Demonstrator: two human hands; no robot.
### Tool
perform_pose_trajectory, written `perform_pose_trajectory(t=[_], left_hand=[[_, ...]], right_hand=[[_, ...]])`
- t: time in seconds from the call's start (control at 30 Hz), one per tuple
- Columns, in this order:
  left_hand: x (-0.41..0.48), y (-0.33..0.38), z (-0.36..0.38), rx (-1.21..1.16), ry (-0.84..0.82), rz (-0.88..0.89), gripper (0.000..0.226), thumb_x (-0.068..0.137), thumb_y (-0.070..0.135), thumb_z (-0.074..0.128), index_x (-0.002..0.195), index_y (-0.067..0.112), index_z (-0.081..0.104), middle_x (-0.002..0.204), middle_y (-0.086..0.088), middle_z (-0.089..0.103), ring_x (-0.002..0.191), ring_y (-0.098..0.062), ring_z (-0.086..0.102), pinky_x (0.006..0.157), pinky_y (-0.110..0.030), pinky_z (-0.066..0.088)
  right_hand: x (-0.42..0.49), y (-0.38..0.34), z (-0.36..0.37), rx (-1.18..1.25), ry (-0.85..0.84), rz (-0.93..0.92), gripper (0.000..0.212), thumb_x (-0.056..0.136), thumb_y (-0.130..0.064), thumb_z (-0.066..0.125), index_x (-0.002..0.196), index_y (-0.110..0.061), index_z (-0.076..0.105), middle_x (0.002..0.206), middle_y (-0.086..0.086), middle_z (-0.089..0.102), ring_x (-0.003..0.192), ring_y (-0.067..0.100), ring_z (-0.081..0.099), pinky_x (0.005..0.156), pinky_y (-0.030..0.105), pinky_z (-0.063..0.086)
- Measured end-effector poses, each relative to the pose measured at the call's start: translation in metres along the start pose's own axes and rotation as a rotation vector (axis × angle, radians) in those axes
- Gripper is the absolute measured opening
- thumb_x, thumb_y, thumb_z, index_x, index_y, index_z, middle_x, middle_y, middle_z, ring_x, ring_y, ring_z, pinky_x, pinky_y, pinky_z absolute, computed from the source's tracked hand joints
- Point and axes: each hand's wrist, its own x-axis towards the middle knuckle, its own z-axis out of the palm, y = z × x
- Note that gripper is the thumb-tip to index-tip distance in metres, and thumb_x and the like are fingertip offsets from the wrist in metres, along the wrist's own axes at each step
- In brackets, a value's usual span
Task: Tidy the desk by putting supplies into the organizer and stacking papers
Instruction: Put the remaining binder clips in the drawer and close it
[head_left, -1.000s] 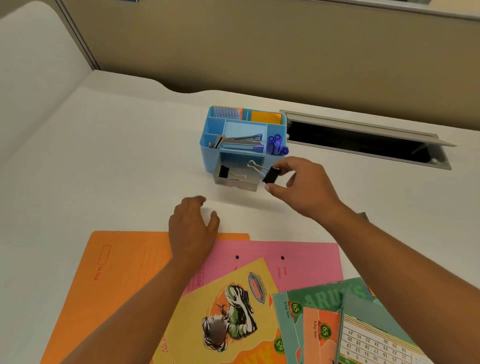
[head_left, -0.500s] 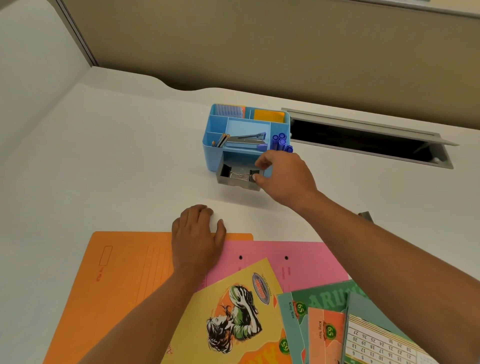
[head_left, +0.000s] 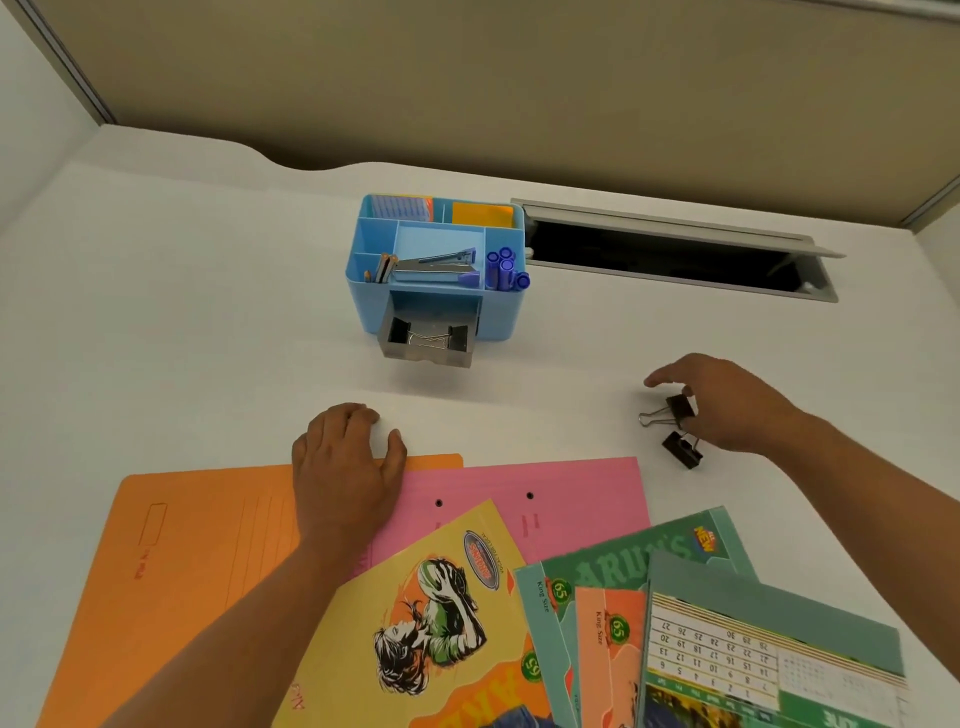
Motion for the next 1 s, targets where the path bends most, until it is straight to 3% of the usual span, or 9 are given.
perform_pose_trajectory(t=[0.17,0.4,0.53,0.63,0.7,0.83,1.0], left_hand=[[0.000,0.002,0.000,-0.006,0.004,-0.001,0.034,0.088,0.041,0.049,0.106,0.015,0.061,0.112,-0.002,0.059,0.108,-0.023,0.052,0.090,-0.040,0.039],[0.001,0.003,-0.005,-0.028,-0.009,-0.011,0.033,0.087,0.041,0.050,0.106,0.016,0.061,0.112,0.000,0.059,0.108,-0.022,0.052,0.090,-0.039,0.039],[0.005,0.004,-0.011,-0.085,-0.006,-0.023,0.029,0.087,0.039,0.052,0.102,0.017,0.065,0.108,0.002,0.062,0.102,-0.021,0.056,0.088,-0.037,0.040],[0.010,0.026,-0.025,-0.178,0.039,0.121,0.022,0.089,0.031,0.059,0.102,0.016,0.069,0.095,0.003,0.066,0.076,-0.014,0.059,0.072,-0.029,0.047],[0.017,0.050,-0.039,-0.283,-0.020,0.247,0.023,0.090,0.029,0.064,0.111,0.019,0.068,0.095,0.005,0.066,0.066,-0.005,0.052,0.061,-0.018,0.046],[0.040,0.086,-0.061,-0.329,-0.218,0.473,0.039,0.087,0.031,0.071,0.125,0.027,0.064,0.109,0.006,0.062,0.074,-0.004,0.053,0.062,-0.019,0.044],[0.060,0.089,-0.068,-0.250,-0.188,0.639,0.016,0.085,0.023,0.073,0.100,0.019,0.077,0.094,0.002,0.068,0.076,-0.017,0.062,0.058,-0.027,0.050]], right_hand=[[-0.005,0.015,0.011,0.078,0.112,0.108,0.047,0.078,-0.018,0.075,0.123,-0.023,0.061,0.120,0.005,0.058,0.093,0.019,0.054,0.082,0.032,0.046],[0.001,0.004,0.023,0.148,0.123,0.190,0.036,0.070,-0.018,0.080,0.104,-0.016,0.067,0.104,0.007,0.065,0.088,0.024,0.060,0.078,0.036,0.053],[-0.001,-0.012,0.016,0.233,0.252,0.137,0.035,0.070,-0.015,0.080,0.103,-0.013,0.068,0.101,0.008,0.065,0.085,0.022,0.058,0.073,0.031,0.048],[-0.007,-0.043,0.007,0.335,0.340,0.012,0.035,0.072,-0.017,0.078,0.106,-0.018,0.068,0.101,0.002,0.063,0.081,0.017,0.059,0.073,0.027,0.045],[-0.012,-0.071,0.002,0.381,0.324,-0.079,0.035,0.073,-0.019,0.078,0.106,-0.022,0.068,0.101,-0.003,0.062,0.078,0.011,0.060,0.071,0.021,0.043],[-0.020,-0.122,-0.004,0.430,0.214,-0.205,0.034,0.073,-0.022,0.077,0.106,-0.027,0.069,0.099,-0.010,0.062,0.076,0.003,0.060,0.064,0.011,0.042],[-0.021,-0.148,-0.003,0.498,0.153,-0.268,0.032,0.076,-0.024,0.076,0.107,-0.027,0.069,0.100,-0.011,0.065,0.077,0.005,0.062,0.064,0.011,0.046]])
